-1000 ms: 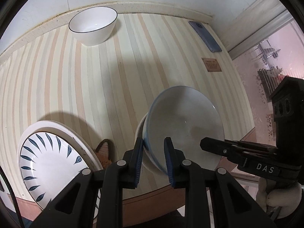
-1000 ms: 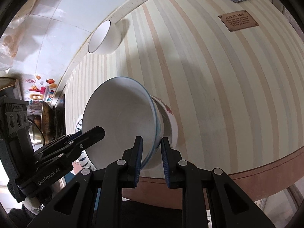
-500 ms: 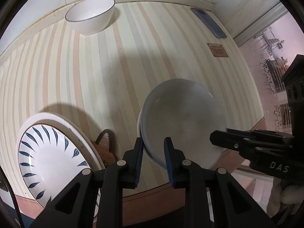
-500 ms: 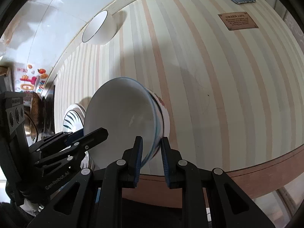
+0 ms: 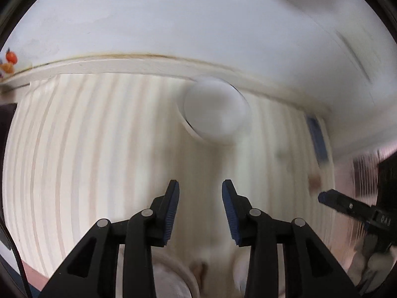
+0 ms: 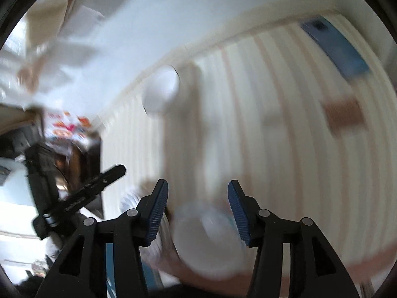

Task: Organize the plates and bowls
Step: 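Carry the nested bowls into the black-rimmed white bowl and grip its rim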

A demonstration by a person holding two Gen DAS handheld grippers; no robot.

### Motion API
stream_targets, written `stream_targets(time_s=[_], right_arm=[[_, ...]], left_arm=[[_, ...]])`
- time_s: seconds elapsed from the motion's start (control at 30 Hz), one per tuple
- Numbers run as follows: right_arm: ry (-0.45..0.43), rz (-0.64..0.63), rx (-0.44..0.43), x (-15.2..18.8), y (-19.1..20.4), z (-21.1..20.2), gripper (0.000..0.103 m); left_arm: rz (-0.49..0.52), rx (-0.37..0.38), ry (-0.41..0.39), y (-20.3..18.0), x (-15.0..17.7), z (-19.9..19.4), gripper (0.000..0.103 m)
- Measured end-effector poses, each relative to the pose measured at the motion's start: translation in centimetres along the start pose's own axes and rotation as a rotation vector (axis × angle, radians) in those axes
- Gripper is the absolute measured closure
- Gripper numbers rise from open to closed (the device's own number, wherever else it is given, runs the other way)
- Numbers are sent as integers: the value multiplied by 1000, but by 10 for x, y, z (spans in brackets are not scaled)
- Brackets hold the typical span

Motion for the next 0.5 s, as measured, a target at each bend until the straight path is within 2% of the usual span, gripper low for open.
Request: stream_targets(time_s=[0.03, 0.17, 0.27, 0.37, 0.4, 0.47, 0.5], right_arm=[[-7, 0, -14, -16, 1, 11, 50], [-2, 0, -58, -81, 2, 67, 50], [34, -10, -75, -107, 1, 104, 50], [77, 0, -83, -115, -7, 130, 51], [86, 10, -92, -117, -10, 136, 53], [101, 27, -113, -119, -16, 144, 65], [105, 30, -125, -119, -18, 147, 76]], left_arm=[[-25, 4, 8, 4, -10, 8, 70], [-143, 105, 66, 11, -51, 51, 70], [-153, 123, 103, 6, -65, 82, 70], [-145, 147, 134, 1, -70, 104, 70], [-144, 141, 146, 1, -70, 111, 72], [-150, 166, 148, -2, -73, 119, 74], [-155, 170, 144, -3, -73, 120, 78]])
Point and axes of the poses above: each gripper's, at about its wrist camera, not at the fingertips, and z roughly the way its jaws point, y to its left, x to its underside, the point moved 9 cm from there along z, roughly the way its jaws point, and after that the axes turned 12 degrees about -x, right-handed, at the moved point
